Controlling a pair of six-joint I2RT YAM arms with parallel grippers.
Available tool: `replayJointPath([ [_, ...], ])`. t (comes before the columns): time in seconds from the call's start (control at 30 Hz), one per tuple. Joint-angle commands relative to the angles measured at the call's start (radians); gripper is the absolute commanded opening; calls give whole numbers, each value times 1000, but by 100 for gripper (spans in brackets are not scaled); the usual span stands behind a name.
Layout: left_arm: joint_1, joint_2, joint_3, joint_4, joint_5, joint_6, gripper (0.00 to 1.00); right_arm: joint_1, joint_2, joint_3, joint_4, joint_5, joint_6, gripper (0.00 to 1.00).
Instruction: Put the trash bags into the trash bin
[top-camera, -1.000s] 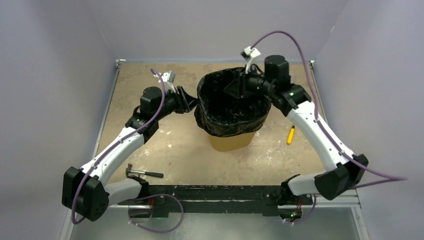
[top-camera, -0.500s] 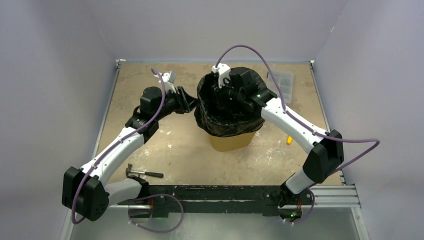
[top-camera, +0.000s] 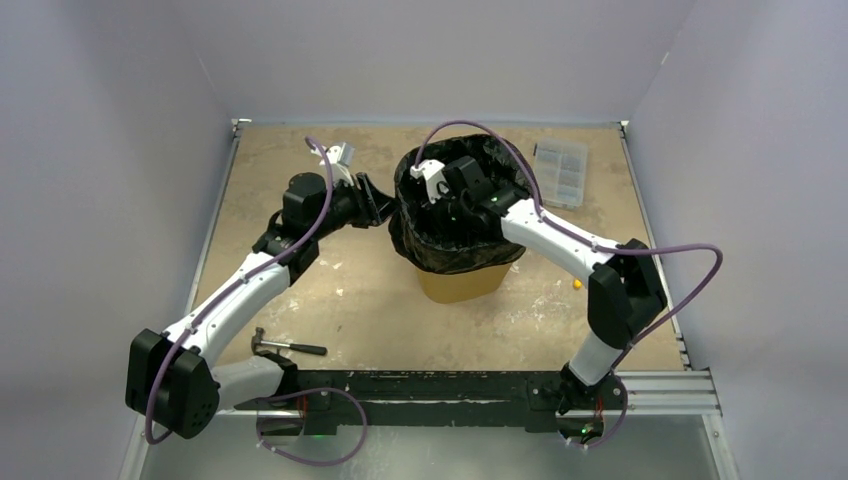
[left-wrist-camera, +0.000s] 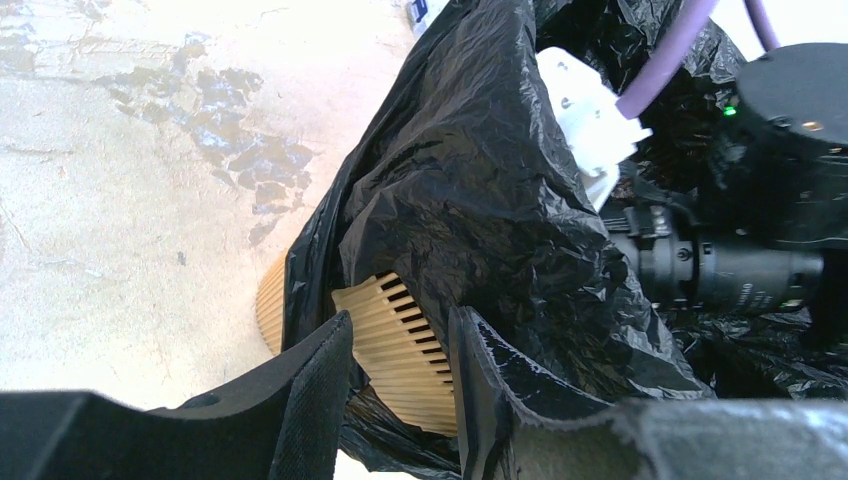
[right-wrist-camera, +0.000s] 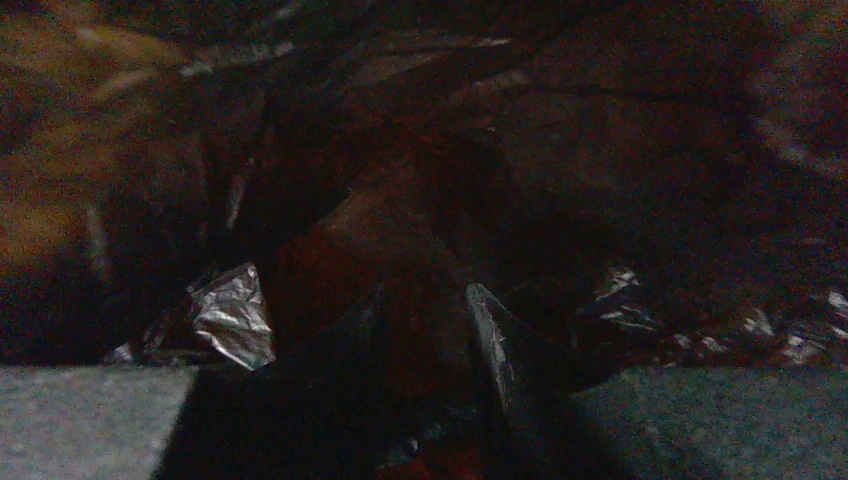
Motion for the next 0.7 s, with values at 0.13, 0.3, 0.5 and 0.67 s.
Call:
replayJointPath([
  [0.13, -2, 13, 26, 39, 32, 5, 40, 0, 34, -22, -3, 1, -48, 40],
  [0.3, -2, 12, 28, 38, 37, 2, 40, 0, 129, 26, -58, 21, -42, 41],
  [0.5, -2, 6, 32, 31, 36, 8, 40, 0, 190, 47, -80, 63, -32, 44],
  [0.67, -2, 13, 31, 30, 37, 12, 40, 0, 157, 50, -80, 77, -26, 46],
])
